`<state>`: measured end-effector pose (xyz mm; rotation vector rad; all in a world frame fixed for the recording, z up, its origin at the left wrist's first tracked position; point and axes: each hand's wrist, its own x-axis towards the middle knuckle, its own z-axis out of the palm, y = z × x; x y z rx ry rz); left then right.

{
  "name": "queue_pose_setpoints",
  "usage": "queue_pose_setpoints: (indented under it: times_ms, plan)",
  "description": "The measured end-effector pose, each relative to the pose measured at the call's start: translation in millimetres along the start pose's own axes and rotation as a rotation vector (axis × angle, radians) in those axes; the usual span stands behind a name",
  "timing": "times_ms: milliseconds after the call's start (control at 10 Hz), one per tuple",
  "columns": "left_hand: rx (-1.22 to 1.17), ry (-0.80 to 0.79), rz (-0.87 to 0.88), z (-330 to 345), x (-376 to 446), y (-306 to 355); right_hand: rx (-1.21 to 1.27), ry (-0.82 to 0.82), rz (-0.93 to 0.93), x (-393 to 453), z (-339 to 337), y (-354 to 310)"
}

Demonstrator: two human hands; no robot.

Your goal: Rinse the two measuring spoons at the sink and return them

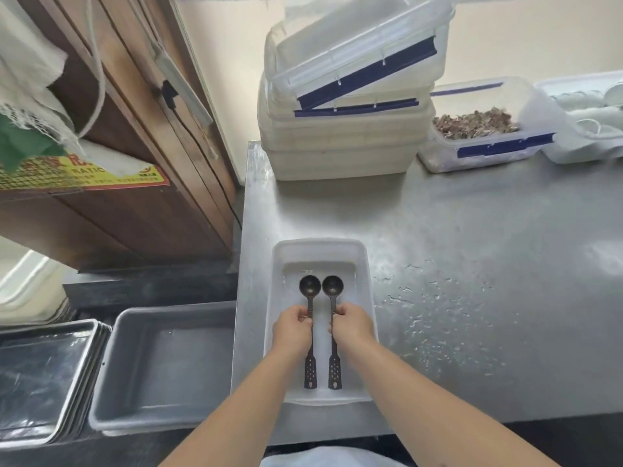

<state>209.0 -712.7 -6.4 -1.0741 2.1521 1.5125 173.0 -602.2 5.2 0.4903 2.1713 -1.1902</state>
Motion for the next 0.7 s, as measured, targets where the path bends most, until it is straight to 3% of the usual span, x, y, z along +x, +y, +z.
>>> queue_pose_setpoints:
  times_ms: [200,700]
  plan:
    - [0.223,0.058,0.036,5,12,-13,-0.115,0.058,0.014,11,11,11]
    - [0.176,0.117,0.034,10,6,-16,-0.209,0.247,-0.07,12,21,22]
